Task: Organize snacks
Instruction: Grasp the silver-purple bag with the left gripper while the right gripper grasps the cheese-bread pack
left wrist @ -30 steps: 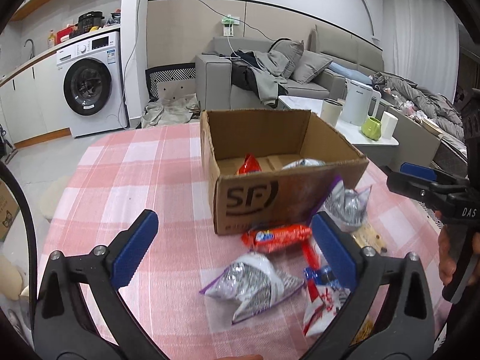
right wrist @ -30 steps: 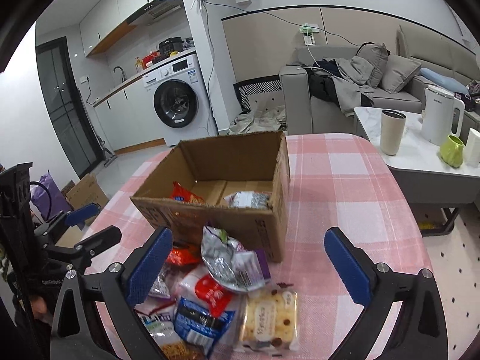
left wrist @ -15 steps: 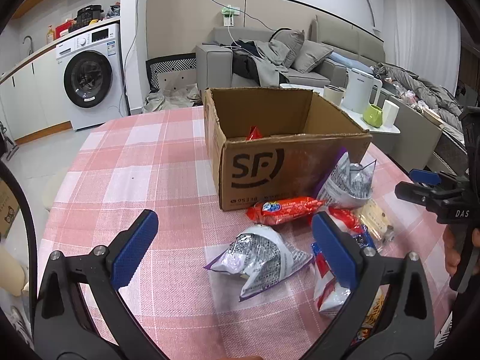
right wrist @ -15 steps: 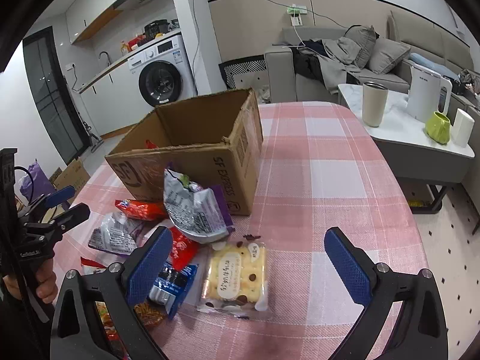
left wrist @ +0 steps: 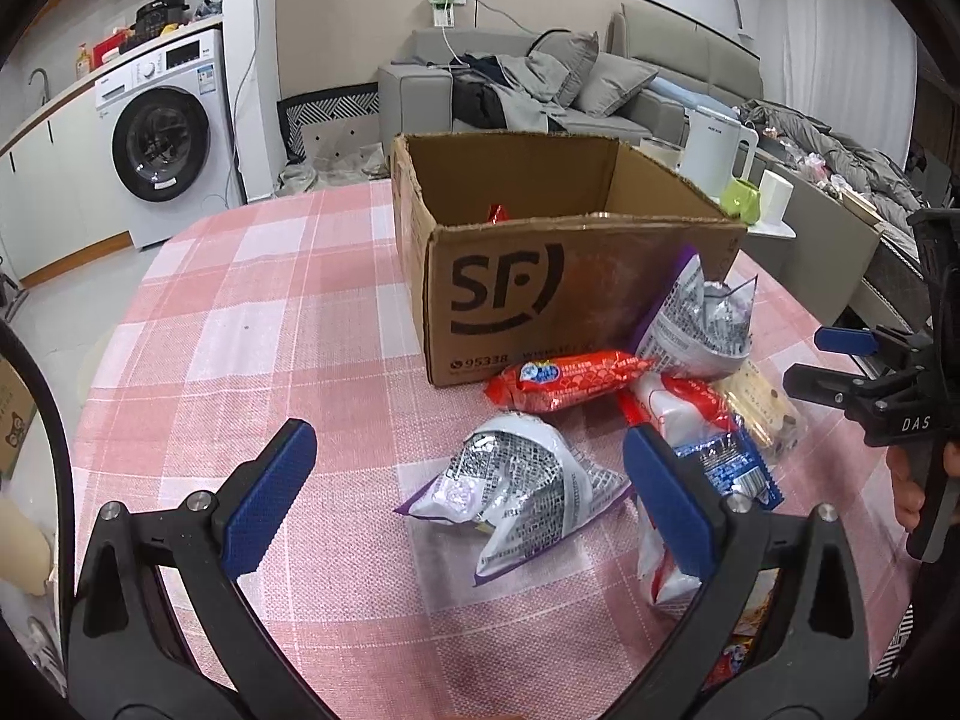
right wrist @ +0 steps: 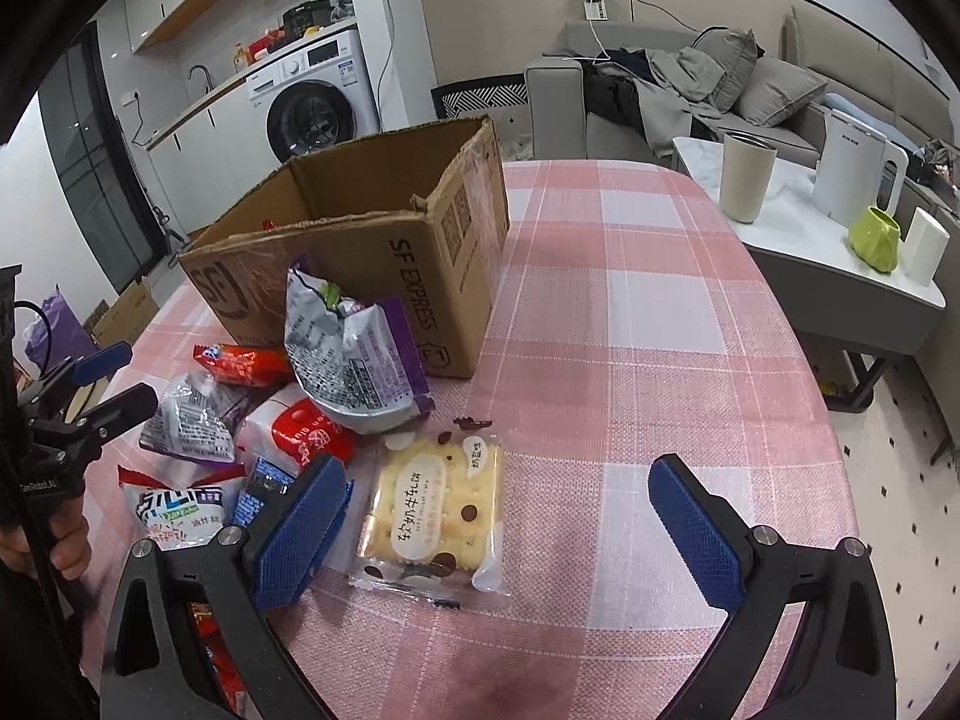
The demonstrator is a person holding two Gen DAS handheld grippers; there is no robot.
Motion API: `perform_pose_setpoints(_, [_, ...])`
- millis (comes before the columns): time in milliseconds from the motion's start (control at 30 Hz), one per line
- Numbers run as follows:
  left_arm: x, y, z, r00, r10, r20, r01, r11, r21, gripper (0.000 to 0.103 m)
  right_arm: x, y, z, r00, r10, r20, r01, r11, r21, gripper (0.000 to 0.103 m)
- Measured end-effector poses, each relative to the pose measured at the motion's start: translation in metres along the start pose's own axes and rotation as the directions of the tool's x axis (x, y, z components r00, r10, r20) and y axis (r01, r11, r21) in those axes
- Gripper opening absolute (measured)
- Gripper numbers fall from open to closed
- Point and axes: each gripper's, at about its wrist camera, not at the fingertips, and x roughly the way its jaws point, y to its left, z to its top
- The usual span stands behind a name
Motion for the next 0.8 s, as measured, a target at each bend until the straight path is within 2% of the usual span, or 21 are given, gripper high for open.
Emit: perform_pose_setpoints(800, [0.038, 0.004, -0.009, 0.996, -0.011, -0.086, 0.007, 0.999, -0.046, 0.102, 0.038, 0.016, -0.011, 0.994, -0.038, -0.103, 0.030, 0.996, -0.079, 0.103])
